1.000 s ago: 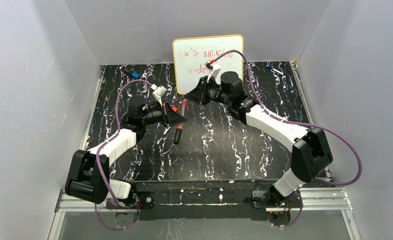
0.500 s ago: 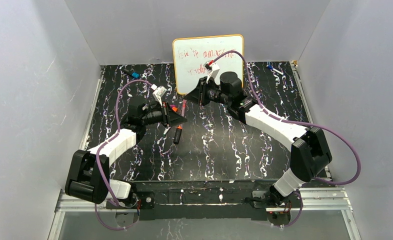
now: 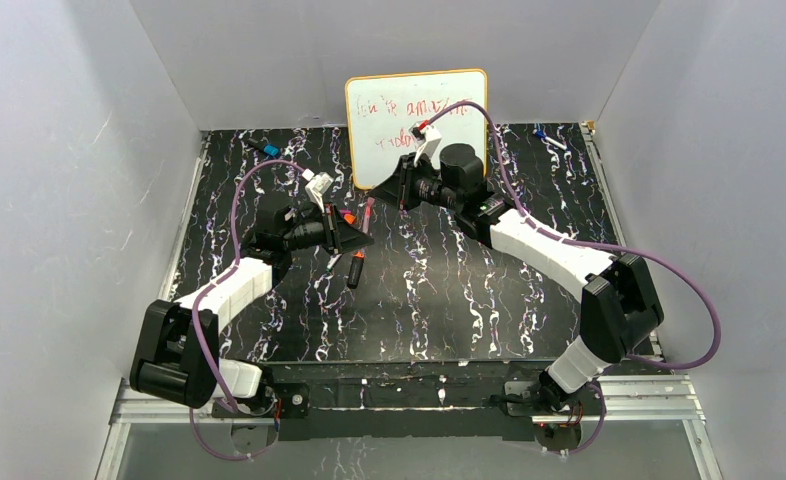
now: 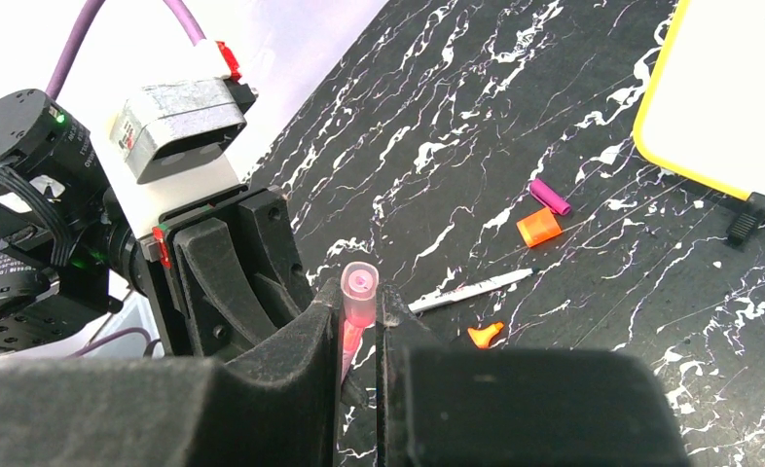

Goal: Insert the pens into the pen caps

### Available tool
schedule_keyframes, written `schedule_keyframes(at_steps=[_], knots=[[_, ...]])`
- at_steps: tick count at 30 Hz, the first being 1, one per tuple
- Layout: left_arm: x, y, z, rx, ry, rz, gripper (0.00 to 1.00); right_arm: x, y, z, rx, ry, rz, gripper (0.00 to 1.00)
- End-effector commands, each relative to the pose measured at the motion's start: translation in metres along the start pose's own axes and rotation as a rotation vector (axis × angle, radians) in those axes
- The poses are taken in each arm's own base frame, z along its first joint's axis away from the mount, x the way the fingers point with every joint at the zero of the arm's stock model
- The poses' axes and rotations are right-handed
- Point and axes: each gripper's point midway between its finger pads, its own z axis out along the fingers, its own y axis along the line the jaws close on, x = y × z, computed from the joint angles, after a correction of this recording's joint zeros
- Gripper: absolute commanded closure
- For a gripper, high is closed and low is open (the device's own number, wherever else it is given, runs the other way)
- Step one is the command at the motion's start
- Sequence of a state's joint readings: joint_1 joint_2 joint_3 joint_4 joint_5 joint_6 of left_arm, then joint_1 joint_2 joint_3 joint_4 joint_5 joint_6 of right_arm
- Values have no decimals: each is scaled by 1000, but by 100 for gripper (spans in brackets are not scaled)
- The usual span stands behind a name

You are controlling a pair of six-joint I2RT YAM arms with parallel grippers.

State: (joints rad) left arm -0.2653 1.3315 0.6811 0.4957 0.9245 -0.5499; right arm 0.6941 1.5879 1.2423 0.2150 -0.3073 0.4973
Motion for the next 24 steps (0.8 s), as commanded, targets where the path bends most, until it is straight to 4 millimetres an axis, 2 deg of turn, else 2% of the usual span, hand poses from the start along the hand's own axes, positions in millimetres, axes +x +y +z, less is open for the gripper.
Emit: schedule_keyframes(at_steps=[1,15,24], knots=[[-7,-13,-5,29,-17,56,100,-9,3,1,-24,-39,-21,99],[-10,-10,-6,6,-28,79,100,10,18,4,-133,81,-20,99],[-21,5,-14,-120,-53,234,100,30,33,-6,-222,240,-51,99]])
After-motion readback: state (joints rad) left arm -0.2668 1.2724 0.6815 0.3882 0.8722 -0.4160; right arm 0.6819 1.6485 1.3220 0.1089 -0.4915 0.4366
